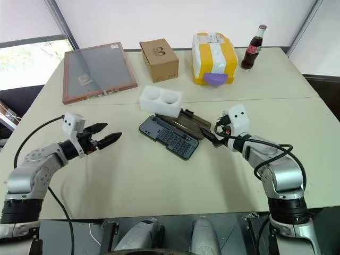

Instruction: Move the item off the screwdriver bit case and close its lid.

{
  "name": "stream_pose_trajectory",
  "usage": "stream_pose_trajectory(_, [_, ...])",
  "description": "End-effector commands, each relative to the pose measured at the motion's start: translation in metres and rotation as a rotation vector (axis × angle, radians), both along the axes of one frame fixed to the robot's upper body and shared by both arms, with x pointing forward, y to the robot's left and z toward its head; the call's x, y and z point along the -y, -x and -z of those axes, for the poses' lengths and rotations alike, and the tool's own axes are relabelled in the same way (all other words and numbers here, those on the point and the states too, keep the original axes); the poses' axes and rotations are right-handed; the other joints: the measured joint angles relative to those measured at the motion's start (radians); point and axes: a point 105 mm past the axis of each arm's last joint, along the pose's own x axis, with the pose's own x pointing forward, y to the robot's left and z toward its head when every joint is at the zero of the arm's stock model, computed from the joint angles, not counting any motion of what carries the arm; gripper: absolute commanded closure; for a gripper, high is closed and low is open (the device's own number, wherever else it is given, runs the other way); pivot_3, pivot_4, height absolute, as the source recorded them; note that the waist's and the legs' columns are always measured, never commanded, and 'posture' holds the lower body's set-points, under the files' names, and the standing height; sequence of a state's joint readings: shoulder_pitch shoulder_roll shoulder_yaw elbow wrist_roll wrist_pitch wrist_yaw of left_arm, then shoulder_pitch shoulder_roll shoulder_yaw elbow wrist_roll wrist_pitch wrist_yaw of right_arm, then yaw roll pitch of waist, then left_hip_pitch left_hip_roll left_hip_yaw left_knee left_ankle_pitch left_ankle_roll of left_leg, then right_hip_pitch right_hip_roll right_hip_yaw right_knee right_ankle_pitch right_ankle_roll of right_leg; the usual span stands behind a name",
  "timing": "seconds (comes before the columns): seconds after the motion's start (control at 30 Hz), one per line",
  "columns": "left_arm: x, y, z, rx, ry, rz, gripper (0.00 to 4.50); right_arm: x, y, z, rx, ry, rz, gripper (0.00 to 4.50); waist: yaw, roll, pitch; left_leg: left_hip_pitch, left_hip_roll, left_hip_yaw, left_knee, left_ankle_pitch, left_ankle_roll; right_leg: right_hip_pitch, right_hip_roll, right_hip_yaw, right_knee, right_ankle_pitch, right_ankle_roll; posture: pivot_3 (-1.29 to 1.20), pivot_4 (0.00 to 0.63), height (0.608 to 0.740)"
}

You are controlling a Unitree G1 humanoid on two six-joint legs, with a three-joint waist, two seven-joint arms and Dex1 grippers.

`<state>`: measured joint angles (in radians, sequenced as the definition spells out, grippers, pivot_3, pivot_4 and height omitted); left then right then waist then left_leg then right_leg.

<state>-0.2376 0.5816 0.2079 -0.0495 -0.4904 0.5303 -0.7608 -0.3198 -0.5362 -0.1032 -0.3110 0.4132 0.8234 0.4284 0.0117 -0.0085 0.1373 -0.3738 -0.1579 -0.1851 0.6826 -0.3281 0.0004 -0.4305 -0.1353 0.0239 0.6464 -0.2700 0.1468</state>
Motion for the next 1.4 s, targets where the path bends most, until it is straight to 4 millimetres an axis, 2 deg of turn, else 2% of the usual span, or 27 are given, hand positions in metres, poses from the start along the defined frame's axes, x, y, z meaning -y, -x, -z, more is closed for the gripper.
stream_pose_trajectory(0.03, [0.001, -0.001, -0.009, 0.047, -0.008, 0.01, 0.09, -0.002, -0.002, -0.009, 0.034, 0.006, -0.007, 0.07, 0.0, 0.0, 0.0, 0.0, 0.0, 0.0, 0.0, 0.0, 0.0, 0.0, 0.0, 0.0, 0.0, 0.0, 0.0, 0.0, 0.15, 0.74])
stream_pose_trajectory(0.17, [0.002, -0.002, -0.008, 0.062, -0.053, 0.012, 0.09, -0.001, -0.006, -0.008, 0.036, 0.055, -0.021, 0.07, -0.001, 0.0, 0.0, 0.0, 0.0, 0.0, 0.0, 0.0, 0.0, 0.0, 0.0, 0.0, 0.0, 0.0, 0.0, 0.0, 0.15, 0.74])
stream_pose_trajectory(0.23, [0.003, -0.003, -0.003, 0.08, -0.14, 0.044, 0.09, -0.002, -0.014, -0.012, 0.049, 0.088, -0.034, 0.07, -0.001, 0.0, 0.0, 0.0, 0.0, 0.0, 0.0, 0.0, 0.0, 0.0, 0.0, 0.0, 0.0, 0.0, 0.0, 0.0, 0.15, 0.74])
stream_pose_trajectory(0.3, [0.004, -0.006, -0.003, 0.092, -0.148, 0.051, 0.09, -0.006, -0.024, -0.02, 0.069, 0.092, -0.053, 0.07, -0.001, 0.001, 0.001, 0.0, 0.0, 0.001, 0.0, 0.0, 0.0, 0.0, 0.0, 0.0, 0.0, 0.0, 0.0, 0.0, 0.15, 0.74])
stream_pose_trajectory(0.47, [0.003, -0.019, -0.026, 0.157, -0.172, 0.088, 0.09, -0.033, -0.072, -0.057, 0.062, 0.017, -0.039, 0.07, -0.022, 0.001, 0.004, -0.001, 0.002, 0.003, 0.0, 0.0, 0.0, -0.002, 0.0, 0.0, 0.0, 0.0, 0.0, 0.0, 0.15, 0.74])
stream_pose_trajectory(0.57, [0.004, -0.024, -0.036, 0.191, -0.185, 0.097, 0.09, -0.046, -0.101, -0.061, -0.021, -0.019, 0.027, 0.07, -0.031, 0.001, 0.003, -0.001, 0.002, 0.002, -0.002, 0.0, -0.001, -0.004, 0.0, -0.001, 0.001, 0.0, 0.0, 0.0, 0.15, 0.74])
stream_pose_trajectory(0.73, [0.014, -0.019, -0.039, 0.214, -0.185, 0.134, 0.09, -0.061, -0.127, -0.057, -0.141, -0.115, 0.099, 0.07, -0.037, 0.002, 0.004, -0.002, 0.002, 0.001, -0.005, 0.0, -0.001, -0.004, 0.0, -0.002, 0.002, 0.0, 0.0, 0.0, 0.15, 0.74])
stream_pose_trajectory(0.93, [0.015, -0.008, -0.034, 0.212, -0.166, 0.111, 0.09, -0.071, -0.132, -0.055, -0.206, -0.148, 0.091, 0.07, -0.056, 0.002, 0.004, -0.003, 0.001, -0.001, -0.005, 0.0, -0.001, -0.004, 0.0, -0.002, 0.002, 0.0, -0.001, 0.0, 0.15, 0.74])
stream_pose_trajectory(1.0, [0.014, -0.005, -0.028, 0.203, -0.161, 0.091, 0.09, -0.076, -0.133, -0.061, -0.196, -0.143, 0.072, 0.07, -0.062, 0.002, 0.004, -0.002, 0.001, -0.001, -0.005, 0.0, -0.001, -0.004, 0.0, -0.002, 0.003, 0.0, -0.001, 0.0, 0.15, 0.74])
stream_pose_trajectory(1.17, [0.011, -0.002, -0.025, 0.198, -0.165, 0.065, 0.09, -0.072, -0.136, -0.083, -0.132, -0.145, 0.076, 0.07, -0.079, 0.003, 0.005, -0.003, 0.001, -0.001, -0.005, 0.0, -0.001, -0.005, 0.0, -0.002, 0.003, 0.0, -0.001, 0.0, 0.15, 0.74])
stream_pose_trajectory(1.4, [0.001, -0.01, -0.042, 0.254, -0.175, 0.023, 0.09, -0.105, -0.124, -0.089, -0.18, -0.193, -0.029, 0.07, -0.081, 0.003, 0.005, -0.003, 0.001, -0.001, -0.005, 0.0, -0.001, -0.006, 0.0, -0.002, 0.004, 0.0, -0.001, 0.0, 0.15, 0.74])
